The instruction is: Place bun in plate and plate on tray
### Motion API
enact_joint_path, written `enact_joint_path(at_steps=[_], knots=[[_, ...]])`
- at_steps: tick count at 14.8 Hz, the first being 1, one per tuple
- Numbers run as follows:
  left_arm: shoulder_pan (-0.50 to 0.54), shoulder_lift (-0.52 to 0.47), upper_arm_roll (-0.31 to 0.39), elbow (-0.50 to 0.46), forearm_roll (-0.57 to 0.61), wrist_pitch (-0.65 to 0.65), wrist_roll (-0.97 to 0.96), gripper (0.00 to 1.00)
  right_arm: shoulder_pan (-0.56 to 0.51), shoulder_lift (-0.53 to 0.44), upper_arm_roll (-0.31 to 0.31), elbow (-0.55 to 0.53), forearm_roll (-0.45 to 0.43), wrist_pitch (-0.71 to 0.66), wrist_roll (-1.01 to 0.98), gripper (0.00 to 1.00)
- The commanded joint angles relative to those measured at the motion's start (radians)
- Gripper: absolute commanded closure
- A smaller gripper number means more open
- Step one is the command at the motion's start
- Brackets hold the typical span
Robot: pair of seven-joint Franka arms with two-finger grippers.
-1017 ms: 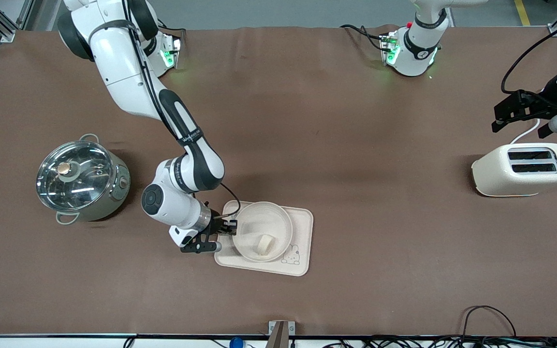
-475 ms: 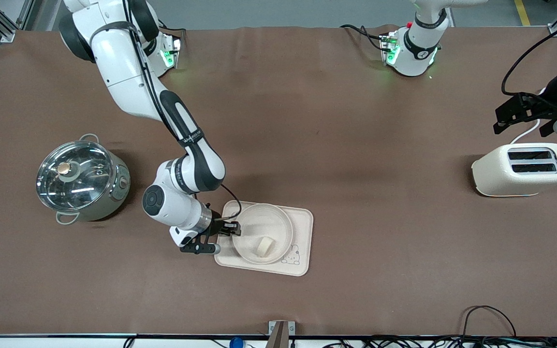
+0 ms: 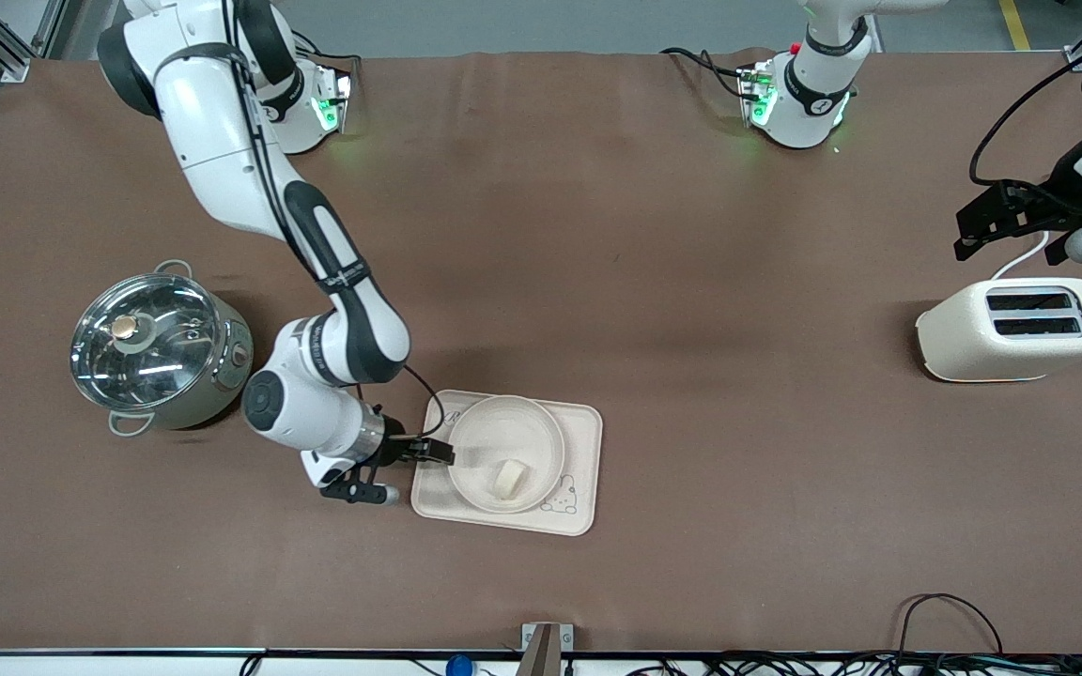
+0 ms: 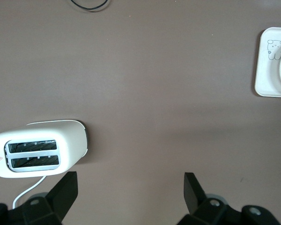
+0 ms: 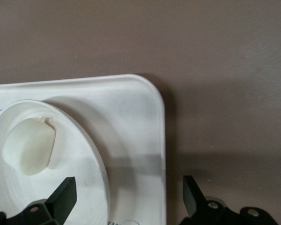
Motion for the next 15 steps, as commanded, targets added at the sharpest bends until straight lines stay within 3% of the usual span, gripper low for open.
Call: enact_joint_path(at_steps=[1,4,8,11,15], knots=[[0.001,-0.002,-0.005,0.013,0.019,-0.008,-0.004,0.00,-0.041,-0.101,0.012,-0.041,-0.020,-0.145,0.002,0.00],[0.001,-0.002,-0.005,0.012,0.018,-0.008,-0.003,0.00,-0.056,-0.249,-0.003,-0.160,-0.037,-0.213,0.000,0.00],[0.001,-0.002,-0.005,0.012,0.018,-0.008,-0.001,0.00,-0.064,-0.483,-0.016,-0.370,-0.166,-0.275,0.003,0.00],[0.001,-0.002,-0.005,0.013,0.018,-0.008,0.000,0.00,-0.069,-0.592,-0.074,-0.389,-0.288,-0.404,0.006,0.00],[0.001,-0.002,-0.005,0.012,0.018,-0.008,0.002,0.00,-0.070,-0.676,-0.166,-0.306,-0.475,-0.615,0.003,0.00]])
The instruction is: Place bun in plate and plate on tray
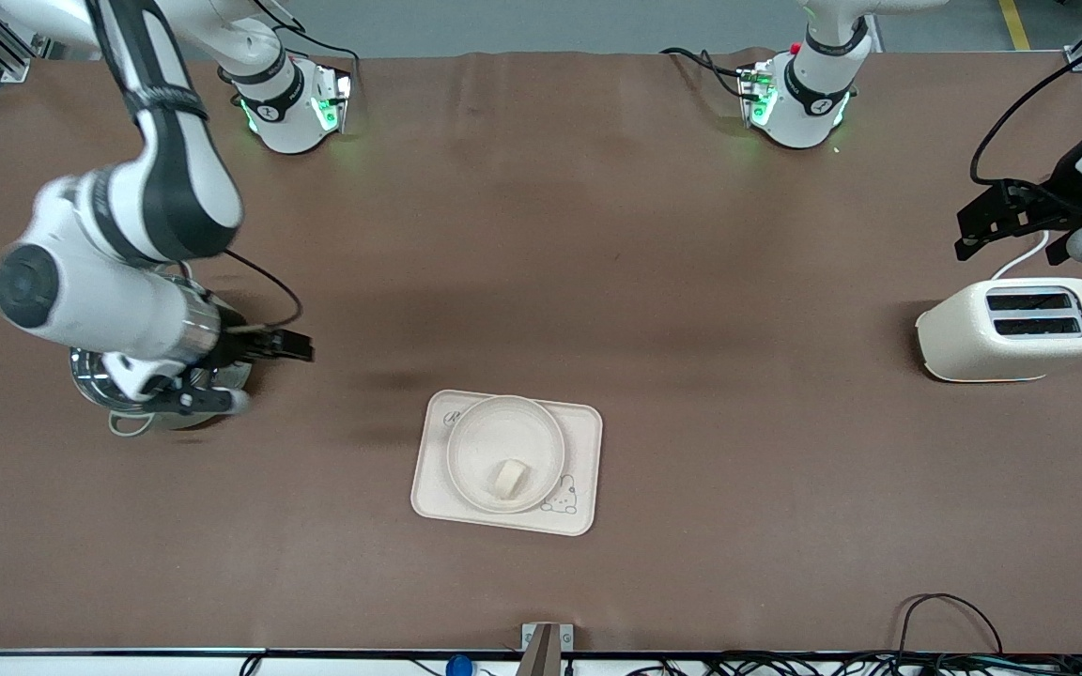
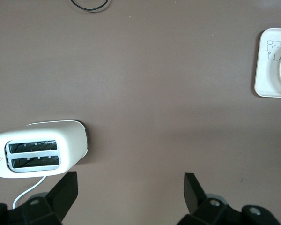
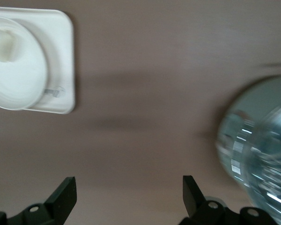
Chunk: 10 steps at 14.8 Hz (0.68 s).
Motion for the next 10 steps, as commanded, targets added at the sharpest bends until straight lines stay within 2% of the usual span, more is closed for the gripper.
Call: enact_joint_path(at_steps=[1,3,8,10], knots=[[0.001,-0.002,-0.005,0.010,0.018,-0.008,0.002,0.00,-0.008,-0.086,-0.051,-0.002,-0.091,-0.079,0.002,0.00],[0.001,-0.002,-0.005,0.010,0.017,-0.009,0.002,0.00,-0.008,-0.142,-0.091,-0.005,-0.097,-0.120,0.001,0.00],[0.003,-0.002,-0.005,0.010,0.017,-0.009,0.005,0.00,-0.060,-0.278,-0.096,-0.005,-0.126,-0.223,-0.004,0.00],[0.003,-0.002,-0.005,0.010,0.018,-0.008,0.005,0.00,-0.073,-0.338,-0.088,-0.004,-0.201,-0.246,-0.021,0.00]])
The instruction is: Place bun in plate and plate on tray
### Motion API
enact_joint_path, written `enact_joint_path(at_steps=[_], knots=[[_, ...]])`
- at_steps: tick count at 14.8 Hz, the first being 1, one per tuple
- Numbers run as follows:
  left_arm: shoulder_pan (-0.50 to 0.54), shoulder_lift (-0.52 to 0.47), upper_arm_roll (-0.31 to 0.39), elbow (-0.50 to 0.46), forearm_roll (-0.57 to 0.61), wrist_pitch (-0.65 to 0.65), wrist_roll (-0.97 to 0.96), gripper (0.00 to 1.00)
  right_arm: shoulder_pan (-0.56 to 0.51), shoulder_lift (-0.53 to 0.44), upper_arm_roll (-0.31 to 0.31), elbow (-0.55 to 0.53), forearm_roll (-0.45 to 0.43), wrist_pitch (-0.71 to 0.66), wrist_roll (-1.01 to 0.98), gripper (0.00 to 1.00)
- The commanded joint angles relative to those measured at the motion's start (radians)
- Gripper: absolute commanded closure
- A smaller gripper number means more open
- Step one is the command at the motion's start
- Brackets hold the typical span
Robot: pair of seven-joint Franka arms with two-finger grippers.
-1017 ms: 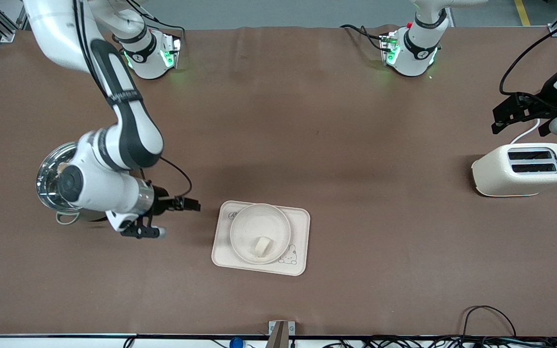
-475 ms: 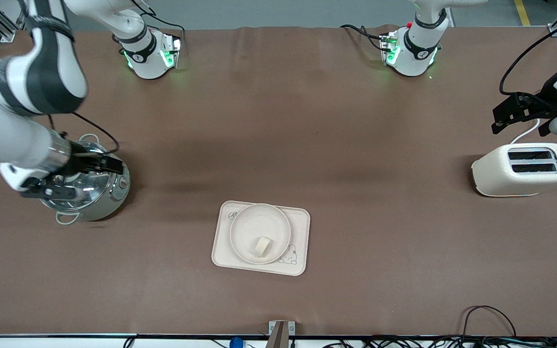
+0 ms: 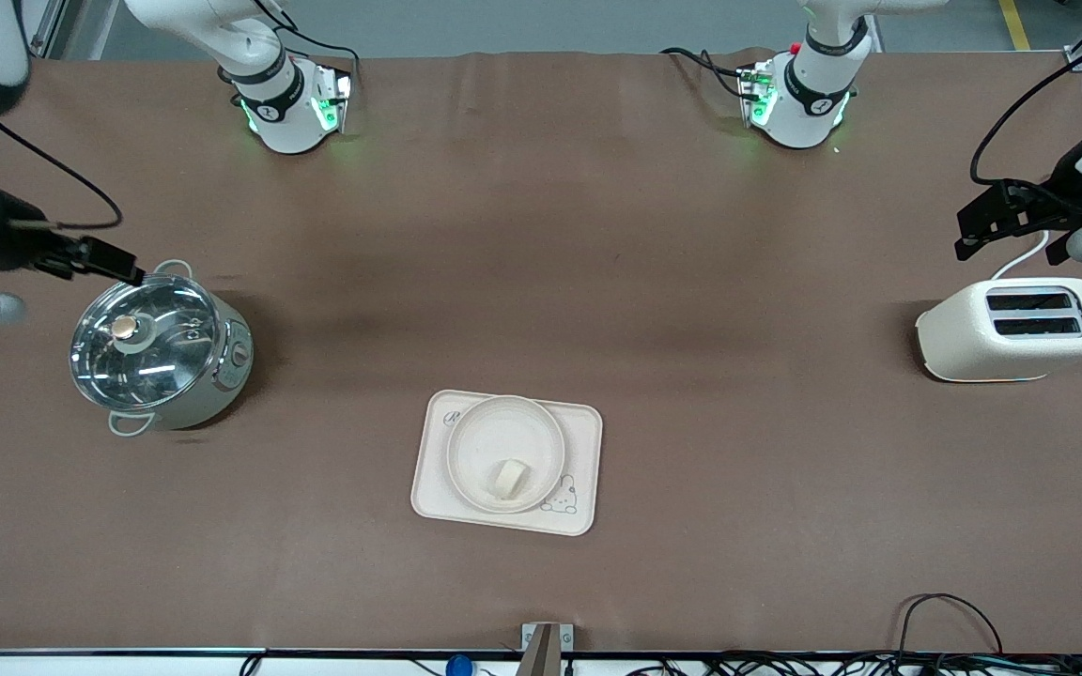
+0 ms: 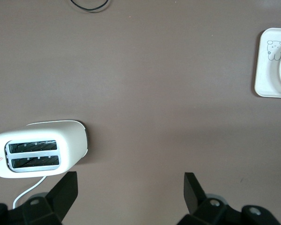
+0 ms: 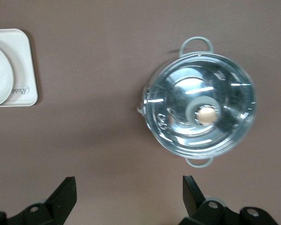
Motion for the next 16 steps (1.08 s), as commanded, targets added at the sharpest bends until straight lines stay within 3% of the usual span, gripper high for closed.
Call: enact_joint_path(at_steps=[1,3,5,6,16], knots=[[0.004,-0.002,-0.005,0.010,0.017,-0.009,0.005,0.00,-0.029,-0.104,0.020,-0.024,-0.092,-0.030,-0.040,0.00],[0.004,-0.002,-0.005,0.010,0.017,-0.008,0.005,0.00,-0.113,-0.127,0.061,-0.022,-0.100,-0.036,-0.113,0.00],[0.004,-0.002,-0.005,0.010,0.017,-0.008,0.005,0.00,-0.273,-0.141,0.205,-0.021,-0.102,-0.039,-0.166,0.00],[0.004,-0.002,-0.005,0.010,0.017,-0.009,0.005,0.00,-0.298,-0.147,0.236,-0.021,-0.103,-0.050,-0.163,0.00],[0.012,-0.004,0.001,0.011,0.005,-0.014,0.004,0.00,-0.235,-0.121,0.178,0.011,-0.100,-0.069,-0.154,0.00]])
